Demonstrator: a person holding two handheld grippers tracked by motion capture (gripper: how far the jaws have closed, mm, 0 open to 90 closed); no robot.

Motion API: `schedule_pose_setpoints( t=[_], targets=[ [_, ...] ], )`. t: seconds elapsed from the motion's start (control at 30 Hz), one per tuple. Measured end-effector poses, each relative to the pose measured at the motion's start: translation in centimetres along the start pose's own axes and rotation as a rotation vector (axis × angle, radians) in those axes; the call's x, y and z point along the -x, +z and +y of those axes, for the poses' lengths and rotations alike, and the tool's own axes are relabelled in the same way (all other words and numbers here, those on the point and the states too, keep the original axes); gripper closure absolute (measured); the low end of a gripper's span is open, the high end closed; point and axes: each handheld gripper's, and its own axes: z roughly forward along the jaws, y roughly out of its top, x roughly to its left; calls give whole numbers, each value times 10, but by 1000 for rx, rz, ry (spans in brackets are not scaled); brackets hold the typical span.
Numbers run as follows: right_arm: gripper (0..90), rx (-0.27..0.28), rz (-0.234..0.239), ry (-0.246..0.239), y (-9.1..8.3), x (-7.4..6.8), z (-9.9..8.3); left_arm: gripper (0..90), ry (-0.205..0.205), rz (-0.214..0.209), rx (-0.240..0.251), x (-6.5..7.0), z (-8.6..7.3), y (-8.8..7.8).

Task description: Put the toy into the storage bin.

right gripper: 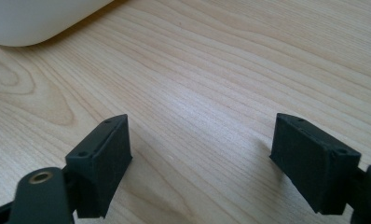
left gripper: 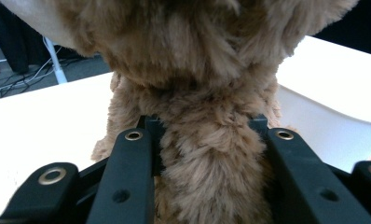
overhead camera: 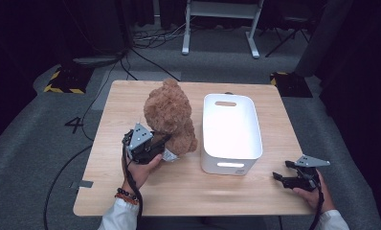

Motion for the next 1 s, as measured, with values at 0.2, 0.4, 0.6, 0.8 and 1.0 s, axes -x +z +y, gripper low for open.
schedule_pose_setpoints(
  t=[0.2, 0.4, 0.6, 0.8, 1.0],
  targets=[
    [196, 0, 0, 0, 0, 0, 0, 661, 15, -2, 9, 3, 11, 0],
    [196, 0, 0, 0, 0, 0, 0, 661, 24, -9, 16, 6, 19, 2],
    [196, 0, 0, 0, 0, 0, 0, 661, 26, -13, 24, 7, 25, 4],
    [196, 0, 0, 0, 0, 0, 0, 661, 37, -15, 36, 10, 35, 6],
    [196, 0, 0, 0, 0, 0, 0, 661, 34, -11, 62, 12, 46, 5]
  ],
)
